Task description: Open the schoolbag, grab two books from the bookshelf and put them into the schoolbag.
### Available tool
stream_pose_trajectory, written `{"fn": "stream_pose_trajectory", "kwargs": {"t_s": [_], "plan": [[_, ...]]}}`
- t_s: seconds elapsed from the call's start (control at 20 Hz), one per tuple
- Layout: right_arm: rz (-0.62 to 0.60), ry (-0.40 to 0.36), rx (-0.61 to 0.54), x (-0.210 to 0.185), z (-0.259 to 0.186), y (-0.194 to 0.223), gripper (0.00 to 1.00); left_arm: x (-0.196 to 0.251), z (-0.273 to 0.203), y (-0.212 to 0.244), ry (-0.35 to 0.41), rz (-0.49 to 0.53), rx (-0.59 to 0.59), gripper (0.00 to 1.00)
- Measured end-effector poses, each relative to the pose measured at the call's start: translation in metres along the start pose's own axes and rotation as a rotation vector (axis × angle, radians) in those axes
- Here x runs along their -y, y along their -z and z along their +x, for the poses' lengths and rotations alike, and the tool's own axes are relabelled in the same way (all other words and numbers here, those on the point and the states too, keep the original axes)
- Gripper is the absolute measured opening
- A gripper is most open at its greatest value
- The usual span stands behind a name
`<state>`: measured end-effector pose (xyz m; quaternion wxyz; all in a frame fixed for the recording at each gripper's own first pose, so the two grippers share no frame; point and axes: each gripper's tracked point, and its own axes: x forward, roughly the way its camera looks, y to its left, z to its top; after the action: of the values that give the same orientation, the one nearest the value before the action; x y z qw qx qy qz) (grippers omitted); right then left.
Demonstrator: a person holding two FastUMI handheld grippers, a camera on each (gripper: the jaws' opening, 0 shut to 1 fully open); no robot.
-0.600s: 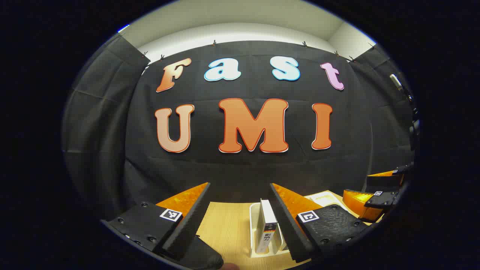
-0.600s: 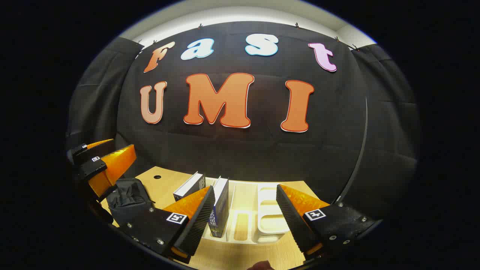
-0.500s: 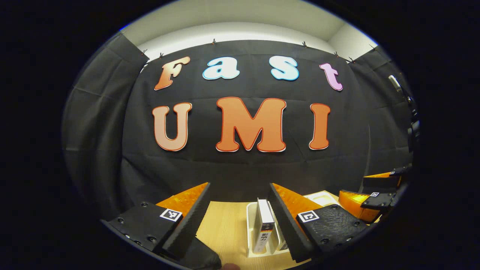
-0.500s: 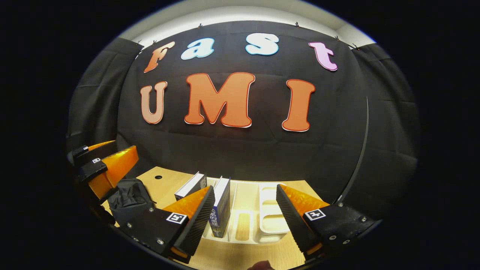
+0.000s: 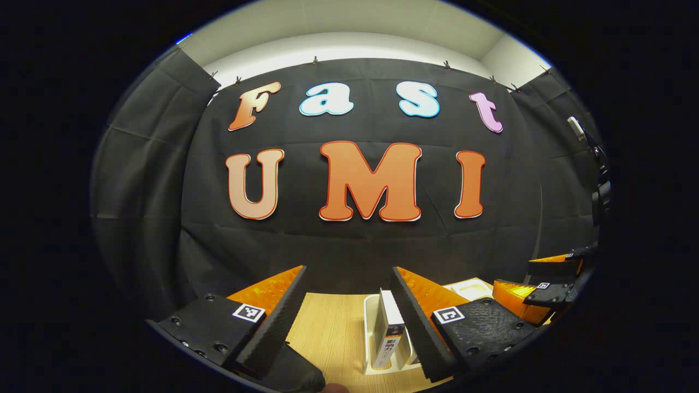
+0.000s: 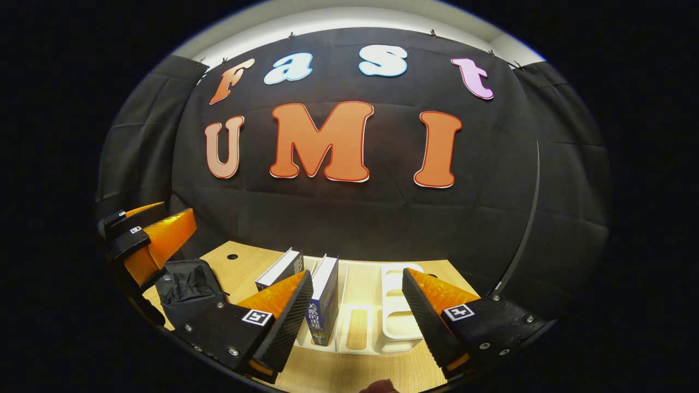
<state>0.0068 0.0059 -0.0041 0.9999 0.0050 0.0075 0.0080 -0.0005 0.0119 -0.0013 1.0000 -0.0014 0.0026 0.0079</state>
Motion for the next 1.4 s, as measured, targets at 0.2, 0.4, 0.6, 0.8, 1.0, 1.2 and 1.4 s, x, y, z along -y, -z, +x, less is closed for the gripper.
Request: {"fn": "stream_pose_trajectory", "kwargs": {"t_s": [0.2,0.4,0.6,0.8,1.0,1.2,1.4], "plan": [[-0.001,0.001,0.005,0.001,0.0,0.0,0.98,0.0,-0.001,-0.001,-0.002,0.002,0.004,0.96],[0.002,-0.004,0.004,0.0,0.0,-0.001,0.98,0.005,-0.003,0.001,0.006,0.021,0.001,0.96],[-0.001,-0.003,0.004,0.001,0.0,0.0,0.98,0.01,-0.004,0.001,0.017,0.044,0.005,0.96],[0.0,-0.002,0.01,0.004,0.0,-0.001,0.98,0.012,-0.008,0.002,0.014,0.056,0.008,0.96],[-0.018,0.0,0.018,0.007,-0.001,-0.002,0.98,0.014,-0.013,0.013,0.014,0.119,-0.006,0.96],[-0.025,-0.008,0.011,0.009,0.0,0.002,0.98,0.013,-0.019,0.032,0.011,0.198,-0.03,0.96],[-0.04,-0.006,0.018,0.015,0.003,0.001,0.98,0.005,-0.025,0.06,-0.003,0.296,-0.072,0.96]]}}
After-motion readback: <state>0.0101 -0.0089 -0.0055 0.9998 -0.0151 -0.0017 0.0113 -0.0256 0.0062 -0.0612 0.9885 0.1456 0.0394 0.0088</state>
